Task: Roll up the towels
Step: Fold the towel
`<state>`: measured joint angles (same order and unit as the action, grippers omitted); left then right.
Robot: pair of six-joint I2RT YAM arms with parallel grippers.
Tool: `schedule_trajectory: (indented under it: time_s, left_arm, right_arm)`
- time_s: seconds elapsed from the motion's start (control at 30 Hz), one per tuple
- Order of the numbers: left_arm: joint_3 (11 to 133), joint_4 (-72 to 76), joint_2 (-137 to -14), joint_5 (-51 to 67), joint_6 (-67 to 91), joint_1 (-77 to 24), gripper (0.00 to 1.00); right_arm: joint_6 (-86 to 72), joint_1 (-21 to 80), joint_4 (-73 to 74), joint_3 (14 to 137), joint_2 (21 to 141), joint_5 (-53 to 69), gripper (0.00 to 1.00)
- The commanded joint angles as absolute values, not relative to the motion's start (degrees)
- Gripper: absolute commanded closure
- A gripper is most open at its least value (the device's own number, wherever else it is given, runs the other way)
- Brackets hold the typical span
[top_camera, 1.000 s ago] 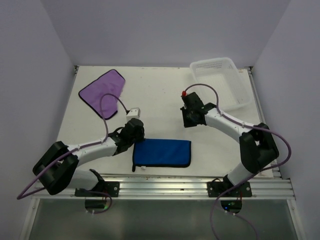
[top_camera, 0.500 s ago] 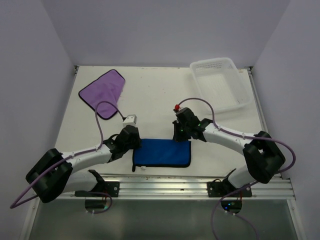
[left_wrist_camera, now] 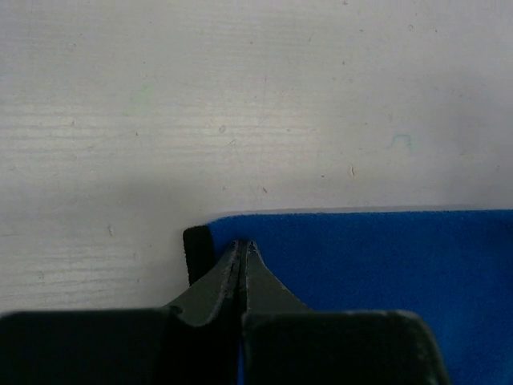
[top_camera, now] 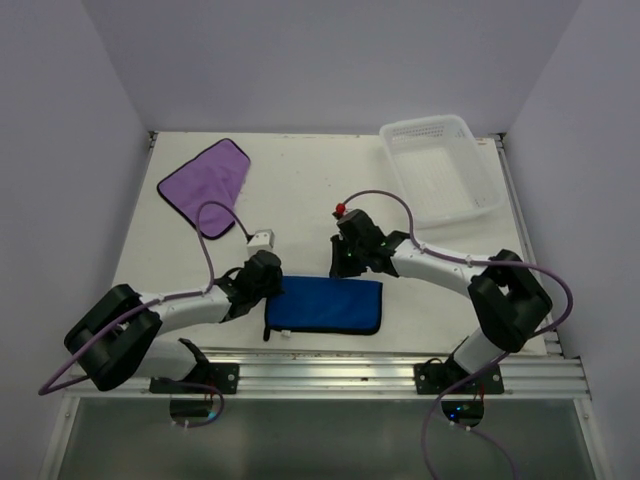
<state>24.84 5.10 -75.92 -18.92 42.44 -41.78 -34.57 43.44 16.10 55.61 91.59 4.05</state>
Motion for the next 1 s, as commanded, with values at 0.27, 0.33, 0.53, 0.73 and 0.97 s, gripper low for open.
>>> schedule_trajectory:
  time_s: [0.27,0.33,0.53,0.73,0.97]
  left_arm:
    - [24.26,4.66,-77.6,-21.8,44.3,-41.57,1.0]
    - [24.35,4.4,-77.96,-21.8,44.38,-41.48,1.0]
    - [24.35,4.04,-78.93,-22.15,44.56,-41.48,1.0]
    - [24.08,3.96,-79.19,-22.06,45.09,-41.4,1.0]
    - [24.34,3.6,-79.28,-21.62,45.26,-41.31,1.0]
  right_arm:
    - [-39.64,44.56,10.2,45.28,86.66,4.84,0.72]
    - [-39.64,44.56,10.28,43.86,85.79,4.4,0.7]
    - [-39.55,44.56,12.65,39.03,81.4,1.59,0.66]
    - [-39.29,44.39,16.69,35.95,75.41,-1.57,0.38]
    - [-38.67,44.3,20.99,37.61,72.17,-3.33,0.4]
